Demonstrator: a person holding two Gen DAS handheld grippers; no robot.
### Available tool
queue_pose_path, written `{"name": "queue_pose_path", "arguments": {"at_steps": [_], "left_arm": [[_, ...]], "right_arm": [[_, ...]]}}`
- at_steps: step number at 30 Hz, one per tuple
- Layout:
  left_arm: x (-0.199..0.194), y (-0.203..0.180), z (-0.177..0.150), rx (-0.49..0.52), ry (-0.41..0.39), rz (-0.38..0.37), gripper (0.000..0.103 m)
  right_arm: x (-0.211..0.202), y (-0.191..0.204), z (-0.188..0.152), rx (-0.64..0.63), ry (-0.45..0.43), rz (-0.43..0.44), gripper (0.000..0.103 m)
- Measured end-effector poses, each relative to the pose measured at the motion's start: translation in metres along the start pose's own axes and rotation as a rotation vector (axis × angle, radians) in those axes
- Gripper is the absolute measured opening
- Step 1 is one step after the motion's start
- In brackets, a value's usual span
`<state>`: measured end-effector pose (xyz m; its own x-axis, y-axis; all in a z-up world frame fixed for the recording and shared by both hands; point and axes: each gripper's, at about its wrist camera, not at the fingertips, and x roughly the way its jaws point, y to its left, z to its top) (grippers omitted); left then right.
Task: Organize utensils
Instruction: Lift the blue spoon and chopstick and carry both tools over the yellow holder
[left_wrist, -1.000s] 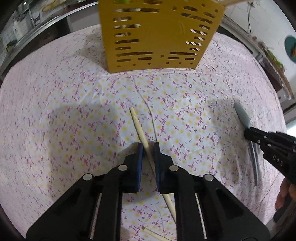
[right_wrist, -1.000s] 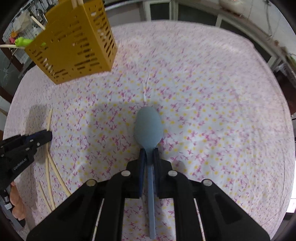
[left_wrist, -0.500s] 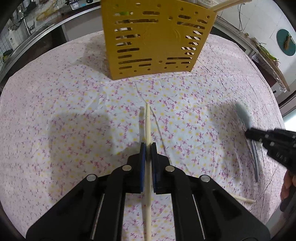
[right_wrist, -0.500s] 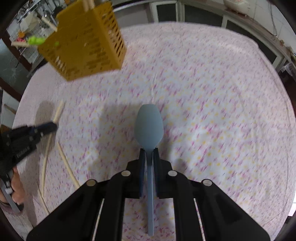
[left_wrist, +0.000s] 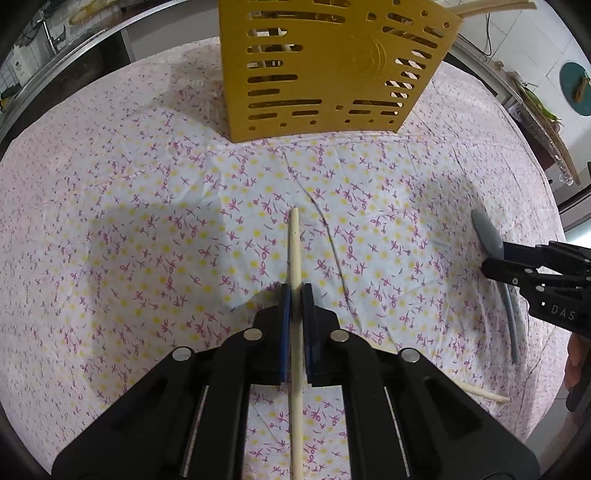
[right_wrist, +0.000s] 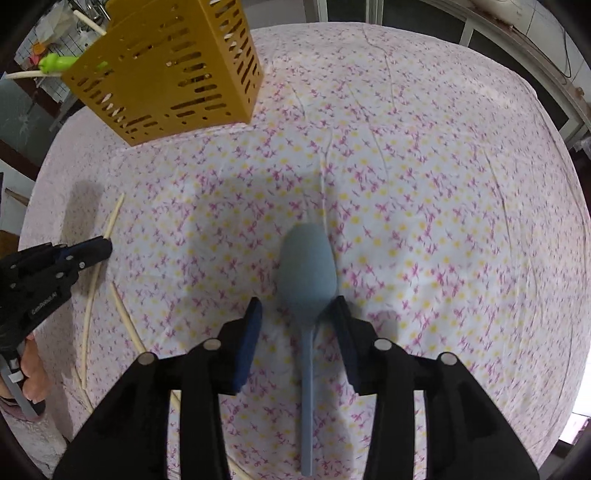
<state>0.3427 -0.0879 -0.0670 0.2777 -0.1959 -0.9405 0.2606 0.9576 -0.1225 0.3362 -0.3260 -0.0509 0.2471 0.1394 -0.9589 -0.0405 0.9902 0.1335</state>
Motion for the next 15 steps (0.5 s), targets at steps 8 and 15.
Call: {"name": "queue_pose_path", "arguments": {"at_steps": [8,15], "left_arm": [[0.009,-0.016,0.014,0.046,-0.001,0.027,0.005],[-0.019,-0.004,0.002,0.007,-0.1,0.007,0.004]], "right_arm": [[0.0,-0.003,0.017,-0.013,-0.01,-0.012,0.032],[-0.04,-0.015,-0.018,0.011,-0.143,0.009,0.032]]}}
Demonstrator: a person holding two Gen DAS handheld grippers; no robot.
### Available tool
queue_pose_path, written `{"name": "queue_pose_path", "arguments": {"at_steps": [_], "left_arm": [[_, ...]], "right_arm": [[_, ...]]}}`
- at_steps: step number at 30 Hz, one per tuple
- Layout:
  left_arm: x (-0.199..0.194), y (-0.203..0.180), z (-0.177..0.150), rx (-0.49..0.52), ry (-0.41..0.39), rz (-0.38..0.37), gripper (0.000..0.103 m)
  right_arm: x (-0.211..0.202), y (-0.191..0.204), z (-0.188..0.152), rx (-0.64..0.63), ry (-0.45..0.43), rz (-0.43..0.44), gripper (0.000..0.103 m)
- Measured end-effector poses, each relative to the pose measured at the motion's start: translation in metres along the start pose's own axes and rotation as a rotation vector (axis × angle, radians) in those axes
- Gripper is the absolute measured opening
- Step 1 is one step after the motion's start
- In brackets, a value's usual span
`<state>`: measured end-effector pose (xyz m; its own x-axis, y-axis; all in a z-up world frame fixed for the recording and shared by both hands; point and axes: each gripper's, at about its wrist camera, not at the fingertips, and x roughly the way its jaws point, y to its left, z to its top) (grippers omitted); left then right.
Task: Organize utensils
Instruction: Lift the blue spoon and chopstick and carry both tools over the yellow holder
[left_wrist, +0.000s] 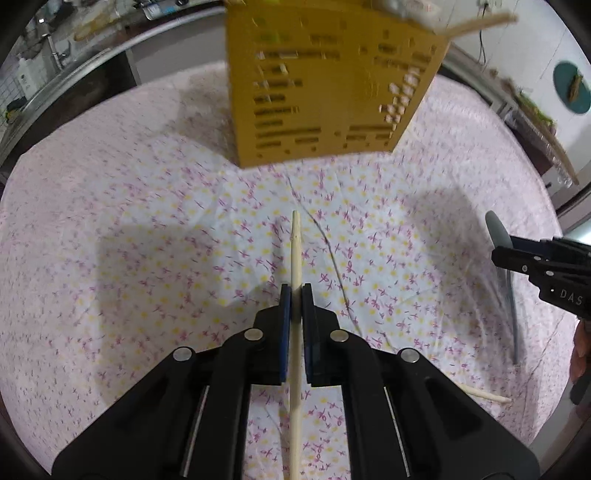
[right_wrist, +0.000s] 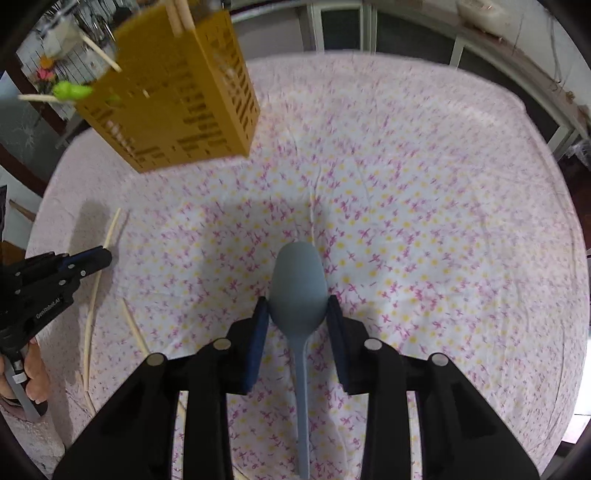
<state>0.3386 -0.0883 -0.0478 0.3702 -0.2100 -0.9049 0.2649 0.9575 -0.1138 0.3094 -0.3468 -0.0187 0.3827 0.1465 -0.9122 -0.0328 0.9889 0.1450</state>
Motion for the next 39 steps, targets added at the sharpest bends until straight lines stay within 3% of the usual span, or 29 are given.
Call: {"name": "queue_pose_path", "arguments": {"at_steps": [7,14,19,33,39], "left_arm": [[-0.057,0.01,-0.01,-0.06,-0.198,-0.056,0.004],[-0.119,0.011,-0.012,-0.077,-0.433,-0.056,0.004],[-0.141,0.01,-0.015,-0.056,-0.542,-0.078,0.004],[-0.135,0.018,-0.007,-0.072,-0.545,-0.088,0.004],[-0.144,0.013,-0.007,-0.057,-0.582,-0.092,0.004]], "right_arm": [[-0.056,0.002,-0.027,0.035,-0.242,0.055,0.032],[-0.081,0.024,-0.019,0.025,-0.455,0.099,0.032],[-0.092,0.034,-0.018,0.036,-0.544,0.147,0.032],[-0.096,0.048,-0.013,0.002,-0.558,0.155,0.032],[-0.096,0.05,-0.01,0.005,-0.562,0.154,0.032]]}}
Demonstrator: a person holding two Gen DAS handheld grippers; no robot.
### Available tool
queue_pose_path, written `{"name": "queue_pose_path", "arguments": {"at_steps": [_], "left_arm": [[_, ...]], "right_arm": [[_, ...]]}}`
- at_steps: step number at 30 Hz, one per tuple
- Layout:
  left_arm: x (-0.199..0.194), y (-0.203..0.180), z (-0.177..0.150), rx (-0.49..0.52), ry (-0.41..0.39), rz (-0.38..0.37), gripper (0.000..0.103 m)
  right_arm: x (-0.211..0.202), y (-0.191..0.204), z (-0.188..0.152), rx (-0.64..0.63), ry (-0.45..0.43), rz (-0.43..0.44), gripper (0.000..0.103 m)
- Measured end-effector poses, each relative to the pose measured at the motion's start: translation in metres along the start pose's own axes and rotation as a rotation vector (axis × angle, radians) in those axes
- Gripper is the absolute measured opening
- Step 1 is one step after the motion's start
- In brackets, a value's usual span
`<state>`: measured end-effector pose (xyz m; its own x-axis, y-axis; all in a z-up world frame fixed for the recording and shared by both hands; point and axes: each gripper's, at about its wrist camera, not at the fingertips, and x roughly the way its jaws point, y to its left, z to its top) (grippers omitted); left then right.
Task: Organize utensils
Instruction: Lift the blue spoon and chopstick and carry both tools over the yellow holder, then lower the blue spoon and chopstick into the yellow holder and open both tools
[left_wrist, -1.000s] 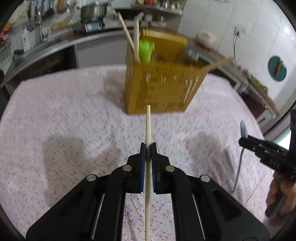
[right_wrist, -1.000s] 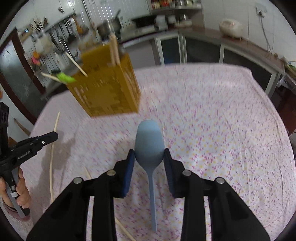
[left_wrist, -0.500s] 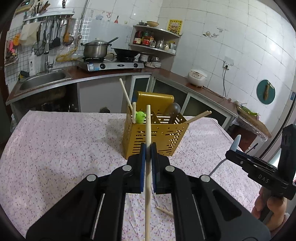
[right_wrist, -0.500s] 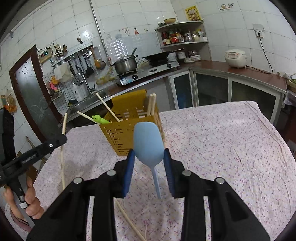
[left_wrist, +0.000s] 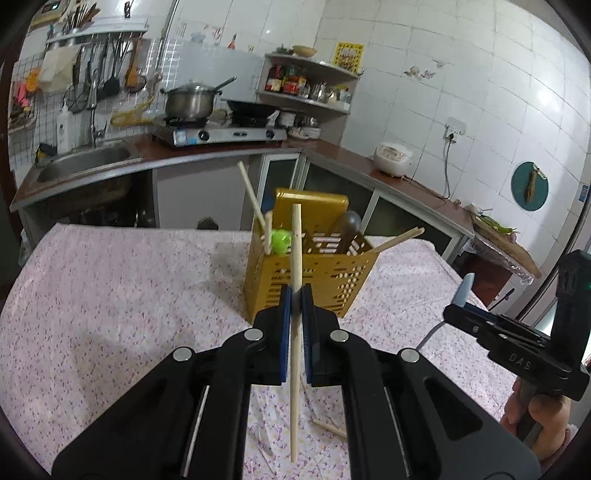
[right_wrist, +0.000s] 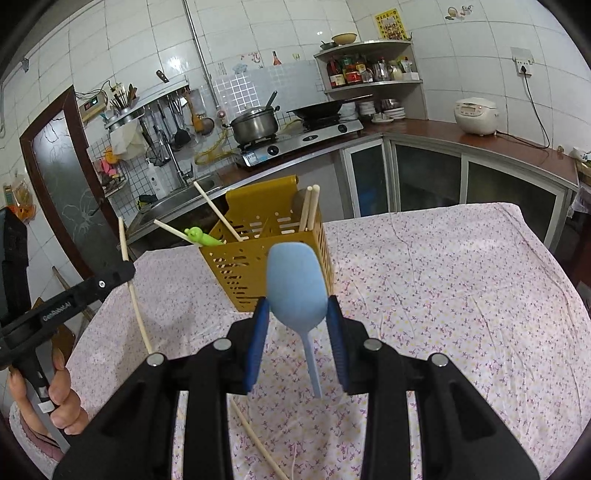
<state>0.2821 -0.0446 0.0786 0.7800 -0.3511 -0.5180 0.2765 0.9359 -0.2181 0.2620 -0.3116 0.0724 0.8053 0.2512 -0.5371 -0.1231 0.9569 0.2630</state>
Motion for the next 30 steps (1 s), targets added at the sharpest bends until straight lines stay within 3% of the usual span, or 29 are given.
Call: {"name": "queue_pose_path", "arguments": {"at_steps": [6,20,25,30], "left_arm": [[-0.008,-0.011,0.026,0.03,-0.055,-0.021,0.004],[-0.007,-0.041,0.121,0.097,-0.265,0.037,0.004],[0.01,-0.043,0.132,0.093,-0.348,0.058,0.004],[0.039,-0.039,0.131,0.092,-0.338,0.076,0.004]], "right_arm": [[-0.009,0.007,0.025,-0.013,-0.039,0.006,0.032],[-0.005,0.043,0.11,-0.067,-0.171,0.026,0.032],[0.011,0.051,0.121,-0.115,-0.205,0.003,0.032],[0.033,0.044,0.125,-0.074,-0.198,0.019,0.032]]}}
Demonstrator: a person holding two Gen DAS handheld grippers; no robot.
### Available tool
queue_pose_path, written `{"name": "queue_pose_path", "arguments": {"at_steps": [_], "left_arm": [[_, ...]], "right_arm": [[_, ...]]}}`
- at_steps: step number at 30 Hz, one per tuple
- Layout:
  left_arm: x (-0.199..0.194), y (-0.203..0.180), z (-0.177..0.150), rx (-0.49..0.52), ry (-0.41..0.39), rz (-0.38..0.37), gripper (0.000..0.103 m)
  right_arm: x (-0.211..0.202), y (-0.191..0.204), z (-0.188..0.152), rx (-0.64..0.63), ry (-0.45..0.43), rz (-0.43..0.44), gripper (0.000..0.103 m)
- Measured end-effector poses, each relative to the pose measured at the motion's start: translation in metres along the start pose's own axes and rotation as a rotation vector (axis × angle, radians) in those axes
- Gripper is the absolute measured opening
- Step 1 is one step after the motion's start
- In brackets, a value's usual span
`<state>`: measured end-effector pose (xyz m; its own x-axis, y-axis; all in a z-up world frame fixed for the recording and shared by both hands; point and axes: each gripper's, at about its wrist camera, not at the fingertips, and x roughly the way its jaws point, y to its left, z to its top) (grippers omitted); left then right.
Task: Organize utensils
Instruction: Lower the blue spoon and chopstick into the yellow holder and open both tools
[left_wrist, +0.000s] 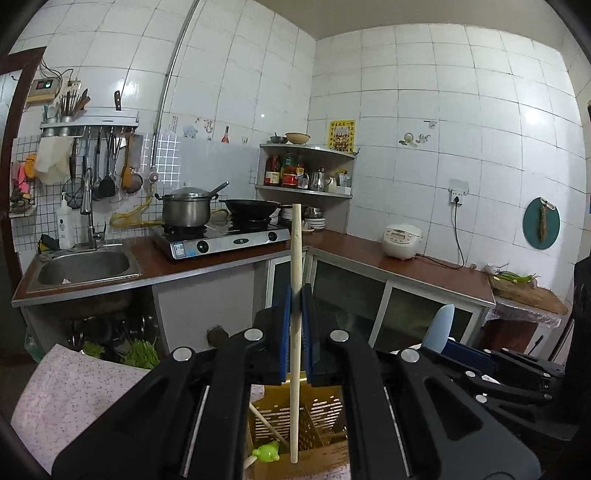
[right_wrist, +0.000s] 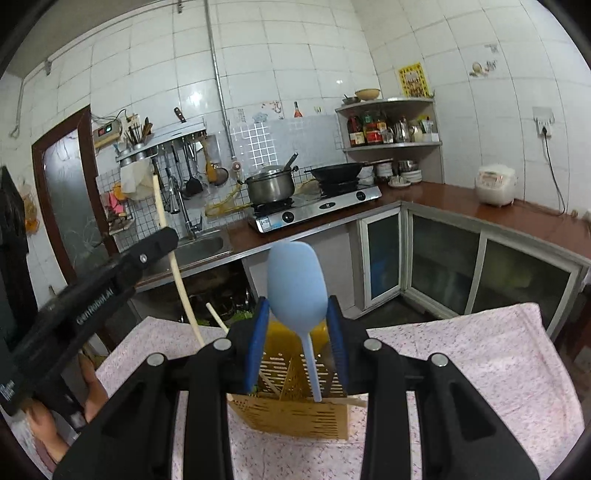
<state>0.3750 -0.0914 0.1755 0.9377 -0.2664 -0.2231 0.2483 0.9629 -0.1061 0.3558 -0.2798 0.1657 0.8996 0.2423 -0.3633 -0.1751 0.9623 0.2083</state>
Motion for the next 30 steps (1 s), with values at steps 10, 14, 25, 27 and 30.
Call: {"name": "queue_pose_path", "arguments": {"at_steps": [10,14,25,27,30], "left_arm": [[0.029,0.016,-0.023,-0.036,0.002,-0.021,0.004],[0.036,0.017,-0.032,-0.021,0.019,-0.022,0.004],[0.044,0.023,-0.075,0.001,0.128,-0.016,0.005],[0.046,0.026,-0.082,-0.009,0.154,-0.018,0.005],[0.046,0.029,-0.084,-0.028,0.182,-0.025,0.005]], "right_arm": [[0.032,-0.011,-0.019,0.011,0.058,-0.018,0.032],[0.034,-0.01,-0.028,0.0,0.076,-0.017,0.032],[0.05,-0.011,-0.05,-0.032,0.158,-0.039,0.032],[0.05,-0.008,-0.05,-0.042,0.165,-0.042,0.032],[0.048,-0.008,-0.049,-0.039,0.18,-0.03,0.032]]}}
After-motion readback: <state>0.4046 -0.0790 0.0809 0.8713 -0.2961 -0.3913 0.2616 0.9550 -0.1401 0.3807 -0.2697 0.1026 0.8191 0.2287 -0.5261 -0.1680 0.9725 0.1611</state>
